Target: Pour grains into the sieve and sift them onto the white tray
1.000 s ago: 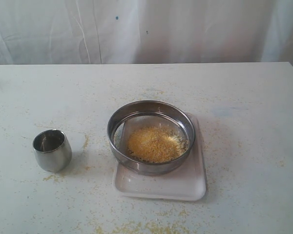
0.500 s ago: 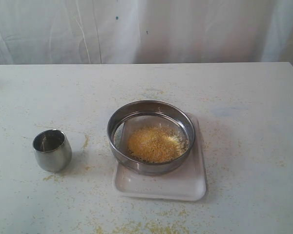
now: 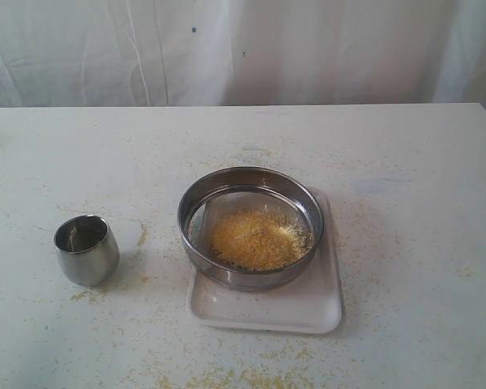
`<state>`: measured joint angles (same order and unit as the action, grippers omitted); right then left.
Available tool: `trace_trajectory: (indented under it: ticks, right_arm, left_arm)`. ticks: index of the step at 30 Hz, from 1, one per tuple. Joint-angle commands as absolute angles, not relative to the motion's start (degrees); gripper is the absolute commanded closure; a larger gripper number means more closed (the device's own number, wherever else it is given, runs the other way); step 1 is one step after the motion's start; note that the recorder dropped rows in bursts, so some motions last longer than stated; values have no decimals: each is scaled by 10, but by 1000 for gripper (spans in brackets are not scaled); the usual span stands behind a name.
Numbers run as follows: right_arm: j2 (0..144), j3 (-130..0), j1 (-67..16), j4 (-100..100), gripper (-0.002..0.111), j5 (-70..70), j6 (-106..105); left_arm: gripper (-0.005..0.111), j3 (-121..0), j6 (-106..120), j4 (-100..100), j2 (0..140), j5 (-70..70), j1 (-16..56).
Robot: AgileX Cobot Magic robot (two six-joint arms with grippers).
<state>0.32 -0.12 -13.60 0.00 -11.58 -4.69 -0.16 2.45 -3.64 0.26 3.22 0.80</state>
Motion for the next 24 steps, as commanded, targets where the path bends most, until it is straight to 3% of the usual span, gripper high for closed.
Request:
trace_trajectory:
  ticks: [1,4,11,24]
  right_arm:
    - [0,0,-132,3,108,-158,274]
    - [0,0,-132,-5,108,-163,504]
    - [0,-23,-132,-157,108,-175,565]
    - [0,-28,-132,-180,108,-200,636]
  left_arm:
    - [107,0,26,-33,0,31,6]
    - [107,0,26,-33,0,31,6]
    - [107,0,26,-33,0,31,6]
    - [107,0,26,-33,0,31,6]
